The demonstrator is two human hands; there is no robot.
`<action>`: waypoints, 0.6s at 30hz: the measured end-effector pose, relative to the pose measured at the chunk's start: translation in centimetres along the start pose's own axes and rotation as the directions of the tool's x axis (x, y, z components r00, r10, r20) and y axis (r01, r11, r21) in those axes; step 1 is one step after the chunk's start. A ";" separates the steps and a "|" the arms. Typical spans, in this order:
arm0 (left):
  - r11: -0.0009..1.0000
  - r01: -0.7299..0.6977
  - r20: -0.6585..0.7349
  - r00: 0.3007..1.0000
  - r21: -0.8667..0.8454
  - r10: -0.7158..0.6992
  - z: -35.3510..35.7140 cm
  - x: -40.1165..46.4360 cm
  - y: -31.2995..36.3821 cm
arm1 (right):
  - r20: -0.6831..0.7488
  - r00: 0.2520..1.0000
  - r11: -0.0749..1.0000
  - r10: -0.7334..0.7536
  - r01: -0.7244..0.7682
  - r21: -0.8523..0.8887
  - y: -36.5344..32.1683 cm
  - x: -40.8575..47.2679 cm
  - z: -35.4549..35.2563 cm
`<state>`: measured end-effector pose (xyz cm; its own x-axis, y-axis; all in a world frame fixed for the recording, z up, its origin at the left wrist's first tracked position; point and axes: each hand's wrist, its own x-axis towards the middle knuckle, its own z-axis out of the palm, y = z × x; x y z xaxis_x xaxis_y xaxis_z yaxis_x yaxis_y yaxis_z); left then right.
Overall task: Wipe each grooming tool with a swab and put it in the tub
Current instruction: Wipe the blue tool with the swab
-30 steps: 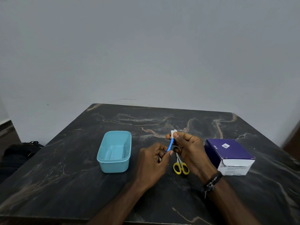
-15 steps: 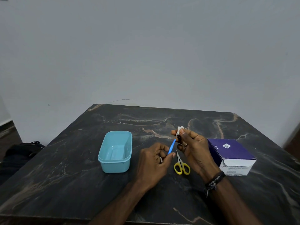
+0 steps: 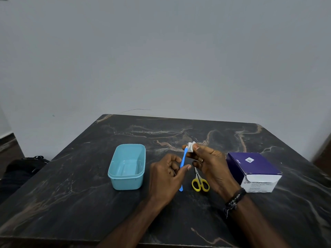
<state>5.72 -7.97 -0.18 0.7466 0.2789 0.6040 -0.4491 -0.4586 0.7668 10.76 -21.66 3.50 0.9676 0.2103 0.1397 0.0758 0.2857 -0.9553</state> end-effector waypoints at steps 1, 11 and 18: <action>1.000 -0.002 -0.003 1.000 0.001 0.002 0.0 0.0 0.0 | 0.002 1.000 1.000 -0.001 0.001 -0.005 0.0 0.0 0.0; 1.000 -0.007 0.009 1.000 -0.006 0.007 0.2 -0.1 0.1 | 0.037 0.999 0.998 -0.020 0.023 -0.062 0.2 0.0 0.0; 1.000 0.001 0.005 1.000 0.010 -0.001 0.0 0.0 0.2 | 0.053 0.998 0.997 -0.043 0.046 -0.069 0.6 0.2 -0.1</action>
<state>5.66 -8.08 -0.03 0.7494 0.2751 0.6023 -0.4435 -0.4670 0.7650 11.03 -21.56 2.96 0.9495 0.2469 0.1938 0.1368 0.2302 -0.9635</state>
